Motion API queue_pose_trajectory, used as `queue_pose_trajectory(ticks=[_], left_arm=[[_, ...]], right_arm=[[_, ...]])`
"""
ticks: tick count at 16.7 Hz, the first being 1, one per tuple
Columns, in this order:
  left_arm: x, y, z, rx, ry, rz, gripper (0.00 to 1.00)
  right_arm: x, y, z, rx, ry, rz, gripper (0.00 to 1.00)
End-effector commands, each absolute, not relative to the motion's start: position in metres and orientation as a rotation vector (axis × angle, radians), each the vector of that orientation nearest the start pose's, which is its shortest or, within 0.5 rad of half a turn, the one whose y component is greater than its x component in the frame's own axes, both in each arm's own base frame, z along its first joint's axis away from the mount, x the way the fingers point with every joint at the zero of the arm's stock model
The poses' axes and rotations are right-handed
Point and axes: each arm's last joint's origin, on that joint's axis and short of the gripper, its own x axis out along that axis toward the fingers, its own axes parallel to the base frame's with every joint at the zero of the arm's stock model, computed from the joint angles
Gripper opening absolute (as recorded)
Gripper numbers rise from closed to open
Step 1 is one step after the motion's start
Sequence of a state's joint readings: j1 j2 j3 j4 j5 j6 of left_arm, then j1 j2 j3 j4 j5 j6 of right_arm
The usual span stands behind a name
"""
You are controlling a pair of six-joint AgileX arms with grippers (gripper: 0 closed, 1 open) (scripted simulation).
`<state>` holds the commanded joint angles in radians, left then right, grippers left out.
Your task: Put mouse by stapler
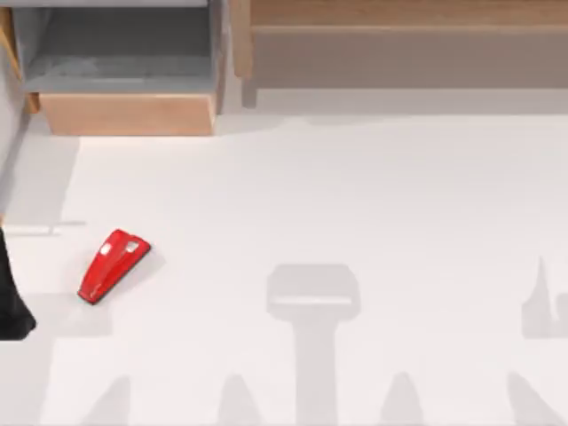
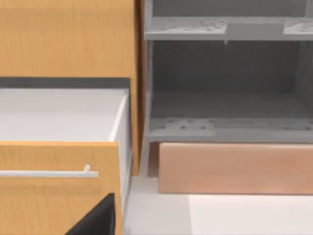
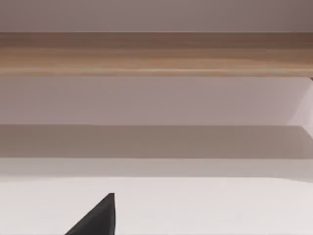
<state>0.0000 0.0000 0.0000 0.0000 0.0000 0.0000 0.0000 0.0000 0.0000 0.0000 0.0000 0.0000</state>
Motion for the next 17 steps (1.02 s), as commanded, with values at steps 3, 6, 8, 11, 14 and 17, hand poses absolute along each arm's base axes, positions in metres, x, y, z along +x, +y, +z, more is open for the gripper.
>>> queue_pose_trajectory(ticks=[3, 6, 8, 11, 14, 17], left_arm=[[0.106, -0.001, 0.162, 0.001, 0.006, 0.001, 1.00], [0.107, 0.000, 0.178, 0.008, 0.063, 0.011, 1.00], [0.111, 0.002, 0.200, 0.015, 0.132, 0.023, 1.00], [0.130, 0.007, 0.245, 0.026, 0.267, 0.046, 1.00], [0.173, 0.017, 0.293, 0.032, 0.439, 0.073, 1.00], [0.236, 0.034, 0.324, 0.030, 0.628, 0.100, 1.00]], right_arm=[[0.106, -0.001, 0.160, 0.000, 0.000, 0.000, 1.00], [0.106, -0.001, 0.160, 0.000, 0.000, 0.000, 1.00], [0.106, -0.001, 0.160, 0.000, 0.000, 0.000, 1.00], [0.106, -0.001, 0.160, 0.000, 0.000, 0.000, 1.00], [0.106, -0.001, 0.160, 0.000, 0.000, 0.000, 1.00], [0.106, -0.001, 0.160, 0.000, 0.000, 0.000, 1.00]])
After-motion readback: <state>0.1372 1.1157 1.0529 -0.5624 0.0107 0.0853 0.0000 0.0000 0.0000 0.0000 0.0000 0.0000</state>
